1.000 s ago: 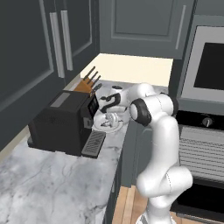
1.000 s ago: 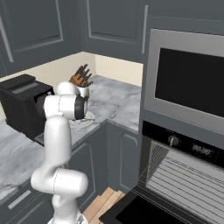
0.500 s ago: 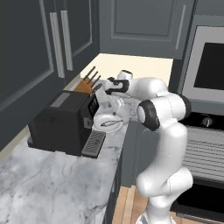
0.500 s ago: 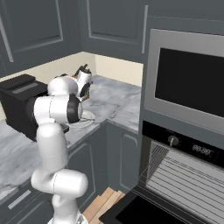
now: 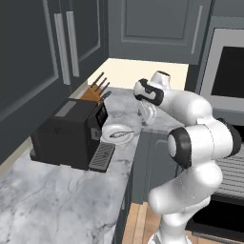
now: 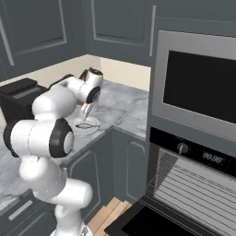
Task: Take the fish from the oven and place it on the plate on the counter.
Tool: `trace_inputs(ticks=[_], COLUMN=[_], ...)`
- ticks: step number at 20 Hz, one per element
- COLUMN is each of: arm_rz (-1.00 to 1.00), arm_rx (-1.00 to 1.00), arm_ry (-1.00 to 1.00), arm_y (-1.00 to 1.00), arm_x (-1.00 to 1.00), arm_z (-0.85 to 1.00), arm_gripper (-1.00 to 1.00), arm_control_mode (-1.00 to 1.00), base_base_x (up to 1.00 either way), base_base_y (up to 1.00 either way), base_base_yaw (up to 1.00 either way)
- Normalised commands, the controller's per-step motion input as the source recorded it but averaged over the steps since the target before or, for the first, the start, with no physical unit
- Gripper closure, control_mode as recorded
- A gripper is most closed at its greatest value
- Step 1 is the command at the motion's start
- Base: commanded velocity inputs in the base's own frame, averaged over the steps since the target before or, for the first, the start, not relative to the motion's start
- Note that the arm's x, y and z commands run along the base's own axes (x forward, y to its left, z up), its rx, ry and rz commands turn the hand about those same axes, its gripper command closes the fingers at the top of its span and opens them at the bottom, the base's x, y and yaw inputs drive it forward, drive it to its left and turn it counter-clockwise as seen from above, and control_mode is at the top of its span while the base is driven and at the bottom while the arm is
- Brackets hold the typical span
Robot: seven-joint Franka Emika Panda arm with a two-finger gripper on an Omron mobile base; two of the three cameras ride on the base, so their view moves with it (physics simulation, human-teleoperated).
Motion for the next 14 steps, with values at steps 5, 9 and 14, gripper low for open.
trace_inputs(ticks=[5,9,14], arm_rz=[-0.17,-0.20,-0.27], arm_rx=[-0.23,-0.26,-0.15], arm_ry=[0.00,0.00,-0.14], arm_y=[-0.29,-0.10,-0.21], arm_x=[-0.99,-1.00,-0.96], arm_z=[0.15,0.03,0.48], arm_gripper=[-1.00,-1.00,-1.00], arm_control_mode=[-1.00,-1.00,-1.00], base_base_x=[0.00,0.00,0.00], base_base_y=[0.00,0.00,0.00], base_base_yaw=[0.00,0.00,0.00])
